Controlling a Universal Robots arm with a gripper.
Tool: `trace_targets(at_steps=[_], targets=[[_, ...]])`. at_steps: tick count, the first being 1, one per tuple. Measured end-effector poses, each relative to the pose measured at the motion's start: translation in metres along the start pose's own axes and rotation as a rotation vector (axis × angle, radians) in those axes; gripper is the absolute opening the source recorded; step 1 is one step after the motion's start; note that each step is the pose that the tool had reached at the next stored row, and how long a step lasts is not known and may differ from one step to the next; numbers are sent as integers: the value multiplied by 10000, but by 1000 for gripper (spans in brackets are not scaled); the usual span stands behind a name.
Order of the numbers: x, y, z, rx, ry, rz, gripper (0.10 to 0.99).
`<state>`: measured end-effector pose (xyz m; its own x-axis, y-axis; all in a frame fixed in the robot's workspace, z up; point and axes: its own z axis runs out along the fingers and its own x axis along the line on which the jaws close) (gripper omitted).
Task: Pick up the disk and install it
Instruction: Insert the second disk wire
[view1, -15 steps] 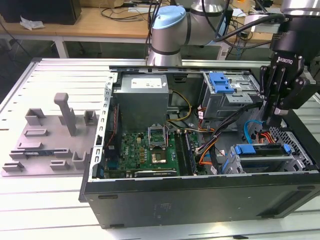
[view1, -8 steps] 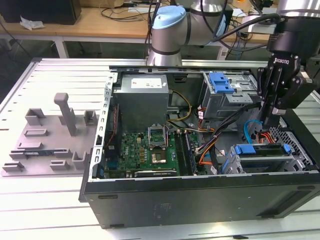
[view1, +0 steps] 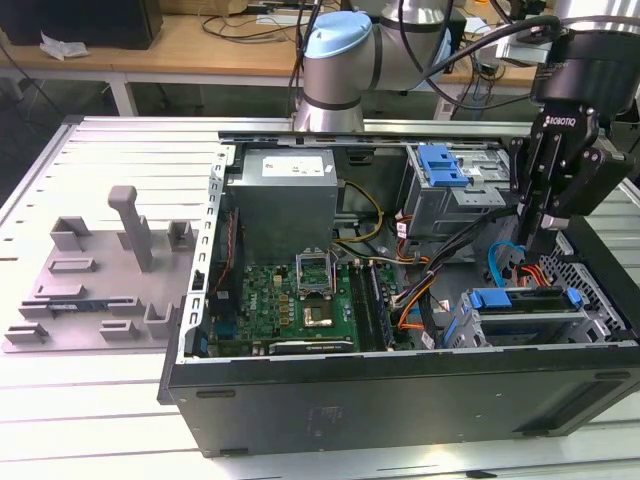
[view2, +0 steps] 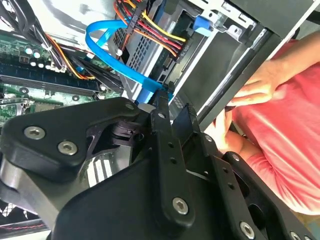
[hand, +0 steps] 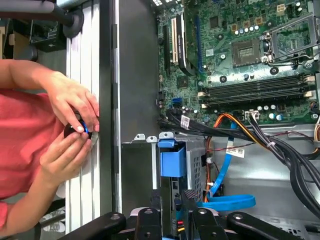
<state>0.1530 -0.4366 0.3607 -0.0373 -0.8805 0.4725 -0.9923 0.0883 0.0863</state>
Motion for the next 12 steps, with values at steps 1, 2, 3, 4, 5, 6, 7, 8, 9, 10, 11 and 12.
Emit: trace_targets(at_steps=[1,2,3,4,5,6,7,8,9,10,11,12], targets=[[-1,0,1,0,-2,-1,302],[-2,-1,1,0,-3,-2,302],[-3,-1,3,-1,-53,-9,302],[-3,-2,4,-2,-81,-11,302],[-3,-2,3,-1,-107,-15,302],[-3,-3,3,6,-171,-28,302],[-3,-4,3,15,-212,-39,302],[-4,-5,4,21,-225,-43,302],[-3,-11,2,26,-222,-47,302],[-3,-23,1,27,-221,-49,302],[-5,-34,1,27,-222,-48,302],[-8,-40,5,27,-224,-48,302]])
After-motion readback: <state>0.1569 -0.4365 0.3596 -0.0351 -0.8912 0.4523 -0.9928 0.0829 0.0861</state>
